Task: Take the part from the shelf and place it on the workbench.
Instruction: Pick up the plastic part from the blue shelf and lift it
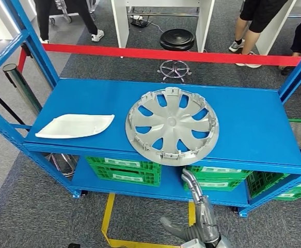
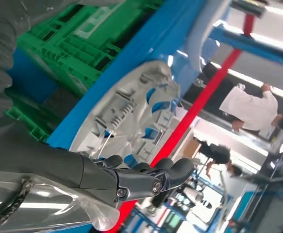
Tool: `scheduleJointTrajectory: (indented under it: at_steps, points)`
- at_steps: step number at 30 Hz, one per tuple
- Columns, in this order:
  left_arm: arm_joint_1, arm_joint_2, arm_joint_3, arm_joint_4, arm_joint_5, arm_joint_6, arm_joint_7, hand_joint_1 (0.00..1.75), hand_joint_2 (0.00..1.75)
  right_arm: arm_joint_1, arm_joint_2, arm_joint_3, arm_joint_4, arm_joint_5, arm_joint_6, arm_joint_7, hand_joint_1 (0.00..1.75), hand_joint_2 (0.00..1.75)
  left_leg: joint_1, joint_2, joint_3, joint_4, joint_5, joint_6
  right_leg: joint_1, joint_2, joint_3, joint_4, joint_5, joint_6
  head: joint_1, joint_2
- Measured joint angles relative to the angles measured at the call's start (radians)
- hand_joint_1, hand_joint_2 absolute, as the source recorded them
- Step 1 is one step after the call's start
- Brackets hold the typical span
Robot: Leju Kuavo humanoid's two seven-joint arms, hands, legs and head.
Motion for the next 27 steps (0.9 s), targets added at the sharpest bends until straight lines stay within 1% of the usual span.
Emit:
scheduleJointTrajectory:
  at_steps: [7, 13, 15, 16, 18, 19, 20, 21, 27]
  points:
    - [-0.006, 0.014, -0.044, 0.002, -0.02, -0.013, 0.02, 0.0, 1.75, -0.048, -0.062, 0.056, 0.068, 0.198, -0.053, 0.121, 0.0, 1.75, 0.0, 0.0, 0.0, 0.0, 0.0, 0.0, 0.0, 0.0, 0.0, 0.0, 0.0, 0.001, 0.0, 0.0]
    - [-0.009, 0.018, -0.071, 0.003, -0.032, -0.02, 0.032, 0.0, 1.75, -0.083, -0.074, 0.055, 0.114, 0.395, -0.085, 0.234, 0.0, 1.75, 0.0, 0.0, 0.0, 0.0, 0.0, 0.0, 0.0, 0.001, 0.0, 0.0, 0.0, 0.001, 0.0, 0.0]
    - [-0.01, 0.018, -0.084, 0.003, -0.037, -0.023, 0.04, 0.0, 1.75, -0.107, -0.074, 0.045, 0.139, 0.479, -0.097, 0.285, 0.0, 1.75, 0.0, 0.001, 0.0, 0.0, 0.0, 0.0, 0.0, 0.001, 0.0, 0.0, 0.001, 0.001, 0.0, 0.0]
    - [-0.011, 0.019, -0.093, 0.003, -0.042, -0.026, 0.046, 0.0, 1.75, -0.123, -0.074, 0.038, 0.156, 0.553, -0.107, 0.335, 0.0, 1.75, 0.0, 0.001, 0.0, 0.0, 0.0, 0.0, 0.0, 0.002, 0.0, 0.0, 0.001, 0.001, 0.0, 0.0]
    - [-0.015, 0.021, -0.111, 0.003, -0.054, -0.035, 0.061, 0.0, 1.75, -0.153, -0.074, 0.022, 0.191, 0.774, -0.133, 0.465, 0.0, 1.75, 0.0, 0.002, 0.0, 0.001, 0.0, 0.001, 0.0, 0.002, 0.0, 0.0, 0.001, 0.002, 0.0, 0.0]
    - [-0.016, 0.022, -0.118, 0.003, -0.058, -0.038, 0.066, 0.0, 1.75, -0.163, -0.075, 0.015, 0.204, 0.888, -0.143, 0.515, 0.0, 1.75, 0.0, 0.002, 0.0, 0.001, 0.001, 0.001, 0.0, 0.002, 0.0, 0.0, 0.001, 0.002, 0.0, 0.0]
    - [-0.016, 0.023, -0.123, 0.004, -0.06, -0.04, 0.069, 0.0, 1.75, -0.171, -0.076, 0.008, 0.214, 0.969, -0.149, 0.544, 0.0, 1.75, 0.0, 0.002, 0.0, 0.001, 0.001, 0.001, 0.0, 0.002, 0.0, 0.0, 0.001, 0.002, 0.0, 0.0]
    - [-0.016, 0.023, -0.127, 0.004, -0.062, -0.041, 0.071, 0.0, 1.75, -0.176, -0.076, 0.004, 0.222, 1.01, -0.151, 0.554, 0.0, 1.75, 0.0, 0.002, 0.0, 0.001, 0.001, 0.001, 0.0, 0.002, 0.0, 0.0, 0.002, 0.002, 0.0, 0.0]
    - [-0.017, 0.026, -0.14, 0.004, -0.062, -0.042, 0.075, 0.0, 1.75, -0.189, -0.077, -0.004, 0.247, 1.003, -0.152, 0.563, 0.0, 1.75, 0.0, 0.002, 0.0, 0.001, 0.001, 0.001, 0.0, 0.002, 0.0, 0.0, 0.002, 0.002, 0.0, 0.0]
